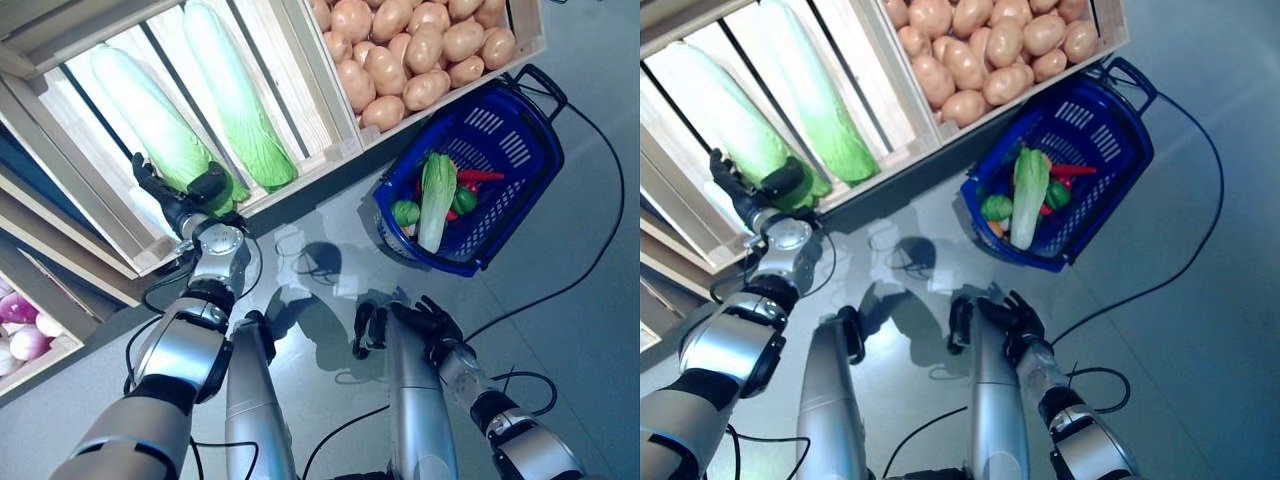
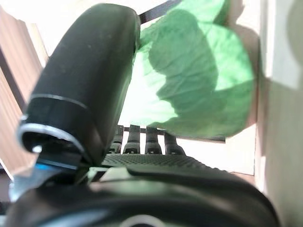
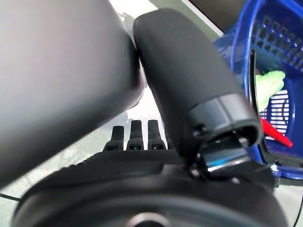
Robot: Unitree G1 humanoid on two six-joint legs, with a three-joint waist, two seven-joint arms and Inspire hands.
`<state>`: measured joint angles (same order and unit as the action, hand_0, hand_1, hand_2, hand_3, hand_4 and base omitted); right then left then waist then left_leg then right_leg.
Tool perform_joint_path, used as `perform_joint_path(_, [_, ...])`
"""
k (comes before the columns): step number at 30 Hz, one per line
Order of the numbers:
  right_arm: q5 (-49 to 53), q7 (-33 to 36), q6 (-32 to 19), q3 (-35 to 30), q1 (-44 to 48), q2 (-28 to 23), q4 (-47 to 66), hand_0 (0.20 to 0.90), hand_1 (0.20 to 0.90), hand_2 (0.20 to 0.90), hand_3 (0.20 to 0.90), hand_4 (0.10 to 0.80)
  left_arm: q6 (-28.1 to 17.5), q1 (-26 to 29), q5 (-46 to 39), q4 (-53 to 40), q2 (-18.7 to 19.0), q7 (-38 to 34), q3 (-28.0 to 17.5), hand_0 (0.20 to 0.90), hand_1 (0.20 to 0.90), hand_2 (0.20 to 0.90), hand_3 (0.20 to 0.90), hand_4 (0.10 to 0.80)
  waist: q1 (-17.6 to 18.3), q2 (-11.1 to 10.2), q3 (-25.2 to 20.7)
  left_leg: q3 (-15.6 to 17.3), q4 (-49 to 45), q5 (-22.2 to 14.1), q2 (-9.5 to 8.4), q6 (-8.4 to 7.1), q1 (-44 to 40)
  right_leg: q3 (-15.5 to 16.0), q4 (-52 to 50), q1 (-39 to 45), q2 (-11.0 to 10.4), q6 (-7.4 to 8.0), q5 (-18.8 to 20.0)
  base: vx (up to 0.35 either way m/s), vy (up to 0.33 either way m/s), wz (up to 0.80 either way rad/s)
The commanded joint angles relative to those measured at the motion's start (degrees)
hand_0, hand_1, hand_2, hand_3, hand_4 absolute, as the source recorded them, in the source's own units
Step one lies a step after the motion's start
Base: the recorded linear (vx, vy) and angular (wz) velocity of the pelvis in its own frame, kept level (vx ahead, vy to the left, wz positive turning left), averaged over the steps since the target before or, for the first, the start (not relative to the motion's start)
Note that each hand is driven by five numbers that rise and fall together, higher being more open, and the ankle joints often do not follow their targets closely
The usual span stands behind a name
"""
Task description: Put vegetables into the basket
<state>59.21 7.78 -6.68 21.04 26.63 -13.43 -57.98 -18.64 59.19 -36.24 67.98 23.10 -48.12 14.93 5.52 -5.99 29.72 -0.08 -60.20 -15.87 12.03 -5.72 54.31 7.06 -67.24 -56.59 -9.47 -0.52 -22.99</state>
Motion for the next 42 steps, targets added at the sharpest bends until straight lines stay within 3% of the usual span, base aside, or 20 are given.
perform_joint_path(1, [2.67, -1.93, -2.17, 1.53, -4.5, -0.61, 4.25, 0.9, 0.9, 0.9, 0.9, 0.8, -0.03, 3.35, -3.39, 2.27, 7.01, 4.58, 0.55, 0.9, 0.9, 0.9, 0.9, 0.8, 1.32, -0.45, 0.07, 5.33, -0.92, -5.72, -1.4, 6.77, -1.13, -3.14, 3.34, 2.04, 1.38, -0.17, 2.05, -0.034, 0.004, 0.02])
perform_joint_path(4, [1.27, -1.37, -2.73, 1.78, -5.12, -1.18, 6.07, 0.9, 0.9, 0.9, 0.9, 0.8, -0.86, 3.87, -8.64, 1.43, 8.04, 11.18, 0.67, 0.9, 0.9, 0.9, 0.9, 0.8, 1.55, -0.34, 0.07, 5.33, -2.02, -6.03, -1.4, 7.07, 0.29, -3.18, 2.57, 0.76, 1.37, -0.34, 1.89, -0.028, 0.011, 0.09])
perform_joint_path(5, [0.79, -0.81, -2.65, 1.84, -5.22, -1.29, 6.73, 0.9, 0.9, 0.9, 0.9, 0.8, -1.48, 3.75, -10.55, 0.96, 8.14, 13.66, 0.57, 0.695, 0.695, 0.695, 0.695, 0.664, 1.6, -0.28, 0.07, 5.36, -2.16, -6.09, -1.4, 7.11, 0.45, -3.18, 2.47, 0.61, 1.35, -0.37, 1.85, -0.016, 0.016, 0.07])
perform_joint_path(6, [0.4, -0.66, -2.6, 1.68, -5.43, -1.39, 7.11, 0.9, 0.9, 0.9, 0.9, 0.8, -1.94, 3.58, -11.54, 0.57, 8.32, 15.15, 0.36, 0.585, 0.585, 0.585, 0.585, 0.59, 1.61, -0.23, 0.07, 5.39, -2.33, -6.12, -1.32, 7.11, 0.61, -3.16, 2.37, 0.48, 1.31, -0.4, 1.81, 0.0, 0.0, 0.0])
perform_joint_path(7, [0.33, -0.61, -2.58, 1.59, -5.55, -1.47, 7.28, 0.9, 0.9, 0.9, 0.9, 0.8, -2.25, 3.4, -12.23, 0.16, 8.34, 15.71, 0.24, 0.519, 0.519, 0.519, 0.519, 0.546, 1.6, -0.2, 0.07, 5.4, -2.35, -6.14, -1.32, 7.11, 0.61, -3.14, 2.37, 0.49, 1.29, -0.41, 1.8, -0.004, 0.011, 0.08])
perform_joint_path(8, [0.27, -0.61, -2.51, 1.37, -5.79, -1.6, 7.54, 0.9, 0.9, 0.9, 0.9, 0.8, -2.8, 2.83, -13.55, -0.84, 8.3, 16.24, -0.1, 0.331, 0.331, 0.331, 0.331, 0.42, 1.54, -0.11, 0.07, 5.42, -2.23, -6.16, -1.36, 7.1, 0.39, -3.1, 2.51, 0.71, 1.26, -0.39, 1.8, 0.003, 0.011, 0.14])
perform_joint_path(9, [0.15, -0.6, -2.44, 1.18, -5.93, -1.65, 7.58, 0.9, 0.9, 0.9, 0.9, 0.8, -3.09, 2.37, -14.23, -1.44, 8.34, 16.73, -0.46, 0.3, 0.3, 0.3, 0.3, 0.4, 1.48, -0.03, 0.07, 5.48, -1.99, -6.15, -1.37, 7.13, 0.05, -3.07, 2.69, 1.01, 1.24, -0.4, 1.8, 0.006, 0.015, 0.17])
perform_joint_path(16, [-0.74, -0.7, -1.83, -0.05, -6.76, -1.67, 7.06, 0.9, 0.9, 0.9, 0.9, 0.8, -4.26, 0.42, -19.78, -2.31, 8.73, 22.84, -2.87, 0.3, 0.3, 0.3, 0.3, 0.4, 1.37, 0.25, 0.07, 6.42, -0.61, -6.18, -1.2, 7.14, -2.96, -2.93, 3.83, 3.65, 1.07, -0.49, 1.73, 0.012, 0.023, -0.07])
perform_joint_path(26, [-2.55, -2.33, -0.86, -1.97, -8.58, -1.66, 4.9, 0.9, 0.9, 0.9, 0.9, 0.8, -3.53, -4.82, -19.16, -2.56, 9.32, 27.0, -4.97, 0.3, 0.3, 0.3, 0.3, 0.4, 1.31, 1.22, -0.27, 10.06, 9.0, -4.07, -1.03, 6.46, -16.28, -2.53, 11.96, 15.62, 0.43, 0.31, 3.34, 0.029, 0.047, -0.02])
perform_joint_path(32, [-3.1, -3.03, -0.09, -3.15, -11.02, -1.08, 3.92, 0.9, 0.9, 0.9, 0.9, 0.8, -4.47, -10.14, -18.78, -4.69, 8.54, 31.4, -6.13, 0.3, 0.3, 0.3, 0.3, 0.4, 1.02, 2.4, -4.16, 11.52, 16.76, -2.01, -1.85, 6.5, -25.34, -1.99, 19.2, 23.99, -0.66, 0.85, 4.88, 0.083, 0.036, -0.03])
perform_joint_path(37, [-1.97, -3.2, -0.05, -4.43, -14.39, 0.99, 3.77, 0.9, 0.9, 0.9, 0.9, 0.8, -7.38, -18.55, -17.52, -10.06, 4.56, 34.71, -7.27, 0.3, 0.3, 0.3, 0.3, 0.4, 0.02, 3.59, -7.68, 12.19, 25.63, 0.87, -3.48, 6.48, -33.64, -0.95, 28.05, 32.16, -1.32, 1.7, 7.41, 0.128, -0.012, -0.03])
perform_joint_path(42, [-4.52, -1.18, -1.0, -4.84, -19.01, 3.31, 7.95, 0.9, 0.9, 0.9, 0.9, 0.8, -11.06, -30.79, -13.04, -18.43, -1.43, 34.44, -7.37, 0.3, 0.3, 0.3, 0.3, 0.4, -1.75, 4.78, -12.09, 12.65, 35.66, 4.32, -6.2, 6.28, -42.86, 2.27, 39.72, 42.34, -2.65, 3.6, 11.3, 0.099, -0.027, -0.07])
